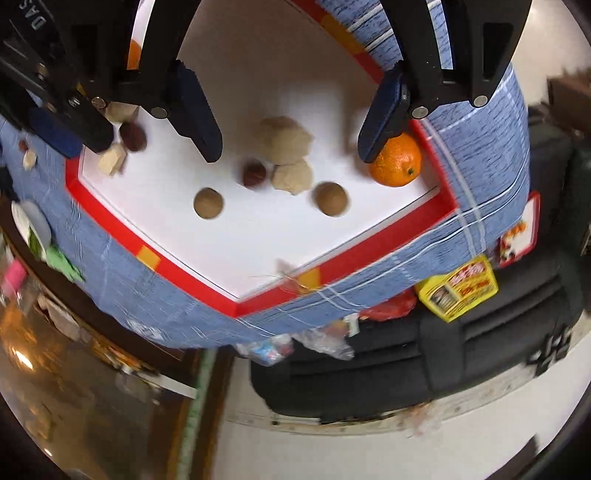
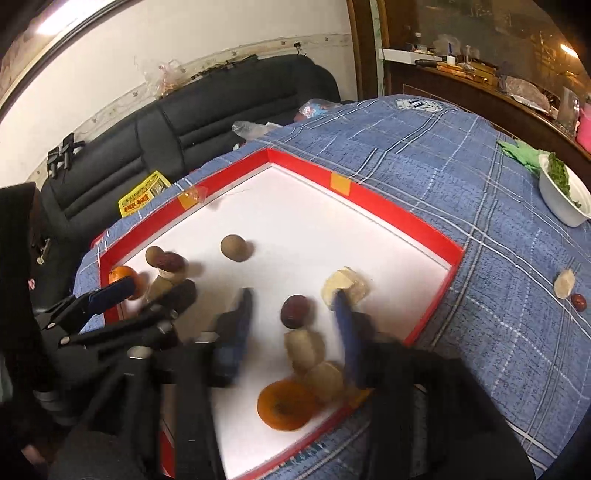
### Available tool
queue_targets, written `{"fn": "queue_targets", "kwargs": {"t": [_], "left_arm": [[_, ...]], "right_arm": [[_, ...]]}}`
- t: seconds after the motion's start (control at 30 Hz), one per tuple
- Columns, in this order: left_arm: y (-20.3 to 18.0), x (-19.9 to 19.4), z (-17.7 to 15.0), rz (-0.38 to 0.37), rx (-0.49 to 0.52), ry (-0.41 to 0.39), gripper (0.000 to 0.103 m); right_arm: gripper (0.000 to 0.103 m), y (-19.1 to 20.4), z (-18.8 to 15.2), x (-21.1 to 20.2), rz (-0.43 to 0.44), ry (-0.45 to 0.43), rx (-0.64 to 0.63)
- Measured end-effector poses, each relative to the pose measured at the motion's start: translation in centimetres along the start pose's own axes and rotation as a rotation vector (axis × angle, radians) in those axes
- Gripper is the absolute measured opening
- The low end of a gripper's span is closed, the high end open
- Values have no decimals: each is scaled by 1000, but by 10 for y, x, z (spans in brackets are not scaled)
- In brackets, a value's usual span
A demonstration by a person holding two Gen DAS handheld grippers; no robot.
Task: Organize fruits
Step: 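Open both tools to drop the red dates into the box, then move both open tools back to the last date and beige cube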
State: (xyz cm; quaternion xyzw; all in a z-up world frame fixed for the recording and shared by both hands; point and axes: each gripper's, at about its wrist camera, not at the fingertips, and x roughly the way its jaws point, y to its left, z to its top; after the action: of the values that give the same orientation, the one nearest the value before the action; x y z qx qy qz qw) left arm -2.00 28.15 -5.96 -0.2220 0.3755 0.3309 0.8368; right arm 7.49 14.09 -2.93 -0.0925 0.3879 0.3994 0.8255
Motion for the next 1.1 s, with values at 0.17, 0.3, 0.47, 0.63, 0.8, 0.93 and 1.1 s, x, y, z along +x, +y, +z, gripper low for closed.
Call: {"fn": "queue_targets", "kwargs": {"t": [0.17,0.3,0.47,0.63,0.8,0.93,1.1], "left_arm": [[6,-24,4,10,-115,-77,74],[-11,-40,2,-11,-111,-129,74],[-66,-54,-12,-93,22,-160,74],[-136,-48,-36,-199,217,-116,75],[-194,-36,-58,-258,373,-59,75],[-224,-26,-64,-266,436,-43,75],[-251,-11,-56,-282,453,-31,75]], "right_arm": [[51,-13,-2,-31,-12,-53,2],[51,-43,-10,-64,-47,-105,27],[51,-118,-34,-96,-178,-123,128],[50,-213,-66,-106,-356,-73,275],[50,-265,-65,-93,-381,-36,338],[50,-278,-43,-68,-350,-19,322],[30,-285,-21,-38,-350,5,290]]}}
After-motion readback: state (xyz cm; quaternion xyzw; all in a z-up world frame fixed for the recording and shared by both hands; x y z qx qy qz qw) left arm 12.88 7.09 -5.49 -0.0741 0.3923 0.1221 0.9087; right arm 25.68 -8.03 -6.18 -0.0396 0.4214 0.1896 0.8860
